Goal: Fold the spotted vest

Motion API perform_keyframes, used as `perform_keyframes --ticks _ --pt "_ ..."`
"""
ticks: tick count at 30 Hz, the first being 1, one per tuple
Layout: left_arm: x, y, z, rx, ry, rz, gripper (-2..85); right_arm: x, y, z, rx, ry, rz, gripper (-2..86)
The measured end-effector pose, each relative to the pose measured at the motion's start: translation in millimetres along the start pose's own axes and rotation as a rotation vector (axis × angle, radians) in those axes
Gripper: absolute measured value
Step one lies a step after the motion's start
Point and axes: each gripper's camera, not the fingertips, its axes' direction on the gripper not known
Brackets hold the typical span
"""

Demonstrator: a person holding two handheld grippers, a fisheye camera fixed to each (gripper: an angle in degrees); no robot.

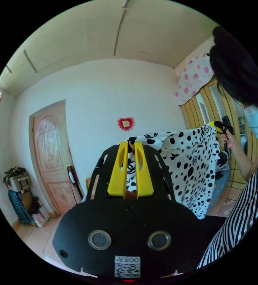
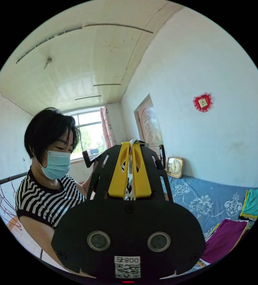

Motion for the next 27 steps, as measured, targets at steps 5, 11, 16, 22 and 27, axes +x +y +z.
perform_keyframes --ticks 5,11,16,22,27 --pt "-48.3 0.3 23.0 0.000 -0.046 0.016 0.6 4.6 13.6 40.1 -0.034 -0.006 0.012 0.5" --pt "-119.5 26.0 104.3 -0.124 -0.050 -0.005 0.6 51.6 35.9 116.0 -0.102 0.042 0.083 0.5" --pt "-189.3 68.9 216.5 -0.308 -0.054 -0.034 0.7 143.0 58.0 221.4 -0.224 0.112 0.185 0.5" --pt "-286.1 167.6 398.2 -0.608 -0.050 -0.155 1.2 293.4 114.2 365.2 -0.388 0.152 0.375 0.6" --pt "-352.3 292.1 549.1 -0.899 -0.050 -0.234 2.2 429.8 211.0 484.1 -0.594 0.231 0.596 0.8"
